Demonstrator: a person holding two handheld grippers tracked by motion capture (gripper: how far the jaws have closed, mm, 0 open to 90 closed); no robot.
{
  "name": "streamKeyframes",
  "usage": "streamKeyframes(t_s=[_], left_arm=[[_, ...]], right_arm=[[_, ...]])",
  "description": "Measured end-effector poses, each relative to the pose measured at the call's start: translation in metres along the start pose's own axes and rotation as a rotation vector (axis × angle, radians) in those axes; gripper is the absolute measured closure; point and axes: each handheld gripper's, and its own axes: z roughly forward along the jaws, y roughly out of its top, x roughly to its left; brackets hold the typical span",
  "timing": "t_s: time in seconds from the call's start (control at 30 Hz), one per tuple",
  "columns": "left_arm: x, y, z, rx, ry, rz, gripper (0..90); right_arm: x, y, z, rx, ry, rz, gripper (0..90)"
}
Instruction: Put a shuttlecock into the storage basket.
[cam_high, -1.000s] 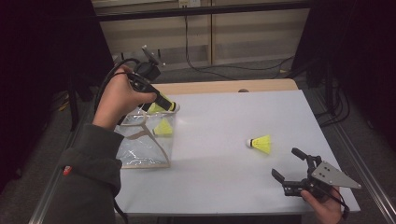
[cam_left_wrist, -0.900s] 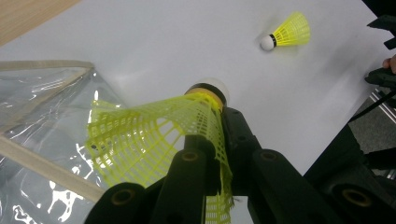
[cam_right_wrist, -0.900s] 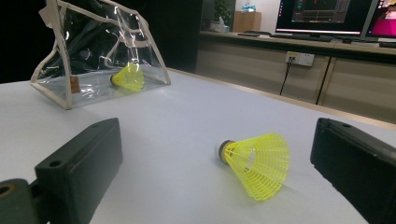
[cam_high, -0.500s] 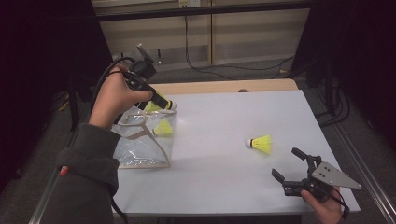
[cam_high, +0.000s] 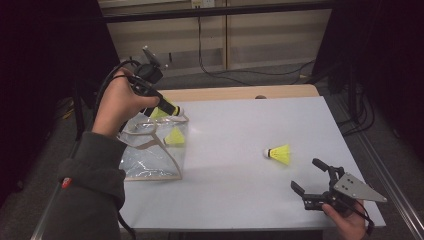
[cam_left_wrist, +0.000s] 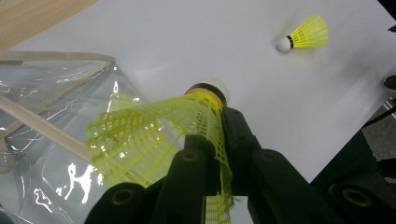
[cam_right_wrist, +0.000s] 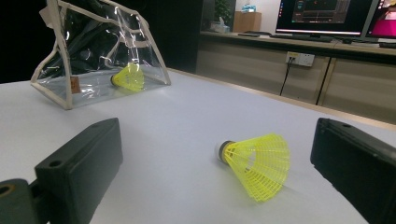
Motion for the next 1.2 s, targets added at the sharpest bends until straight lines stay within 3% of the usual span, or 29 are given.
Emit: streamKeyframes(t_s=[1.2], left_arm=[[0.018, -0.01, -0.012, -0.004, 0.056, -0.056, 86.9]], right_arm=[[0.0, 0.0, 0.0, 0.0, -0.002, 0.003, 2.0]])
